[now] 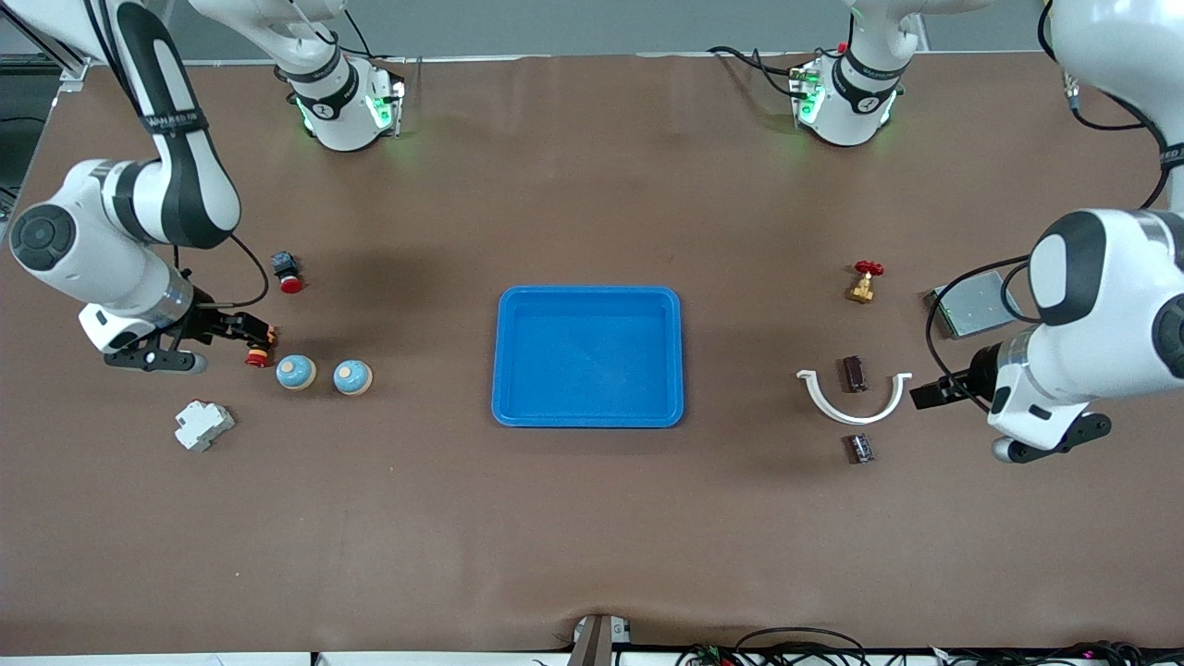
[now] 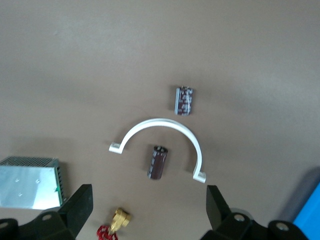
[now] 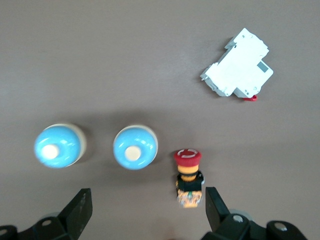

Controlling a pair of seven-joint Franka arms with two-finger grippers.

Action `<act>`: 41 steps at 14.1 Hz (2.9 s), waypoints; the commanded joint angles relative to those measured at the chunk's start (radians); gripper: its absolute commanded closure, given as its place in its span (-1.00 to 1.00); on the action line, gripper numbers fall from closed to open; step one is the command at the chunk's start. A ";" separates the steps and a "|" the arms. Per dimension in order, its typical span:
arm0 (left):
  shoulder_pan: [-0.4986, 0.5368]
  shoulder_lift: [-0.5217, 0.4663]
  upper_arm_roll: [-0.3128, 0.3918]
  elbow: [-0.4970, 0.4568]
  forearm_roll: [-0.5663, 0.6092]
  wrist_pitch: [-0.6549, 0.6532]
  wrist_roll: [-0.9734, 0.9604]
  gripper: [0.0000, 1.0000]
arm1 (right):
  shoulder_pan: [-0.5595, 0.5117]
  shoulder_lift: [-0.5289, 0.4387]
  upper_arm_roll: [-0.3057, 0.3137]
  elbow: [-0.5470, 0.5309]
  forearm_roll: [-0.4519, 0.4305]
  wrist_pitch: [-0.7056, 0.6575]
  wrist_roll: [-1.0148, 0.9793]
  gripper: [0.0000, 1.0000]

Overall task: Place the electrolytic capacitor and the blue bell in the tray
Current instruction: 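Reach the right gripper to a blue bell while the left gripper reaches a capacitor, then grasp the bell with the right gripper while the left gripper grasps the capacitor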

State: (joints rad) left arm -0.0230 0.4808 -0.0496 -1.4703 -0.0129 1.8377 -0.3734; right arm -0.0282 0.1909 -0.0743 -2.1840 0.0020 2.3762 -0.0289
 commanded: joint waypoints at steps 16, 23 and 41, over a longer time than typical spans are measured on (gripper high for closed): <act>-0.069 0.231 -0.009 0.038 0.019 0.333 -0.067 -1.00 | 0.020 0.216 0.022 0.009 0.059 0.186 -0.011 -1.00; -0.071 0.298 -0.009 0.038 0.021 0.403 -0.061 -1.00 | 0.021 0.271 0.022 0.009 0.061 0.261 -0.016 -1.00; -0.064 0.363 -0.003 0.036 0.030 0.419 -0.061 -1.00 | 0.066 0.050 0.062 0.089 0.197 -0.187 0.012 1.00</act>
State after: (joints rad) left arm -0.0902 0.8286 -0.0499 -1.4513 -0.0096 2.2462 -0.4310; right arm 0.0116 0.3088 -0.0128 -2.0850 0.1597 2.2475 -0.0427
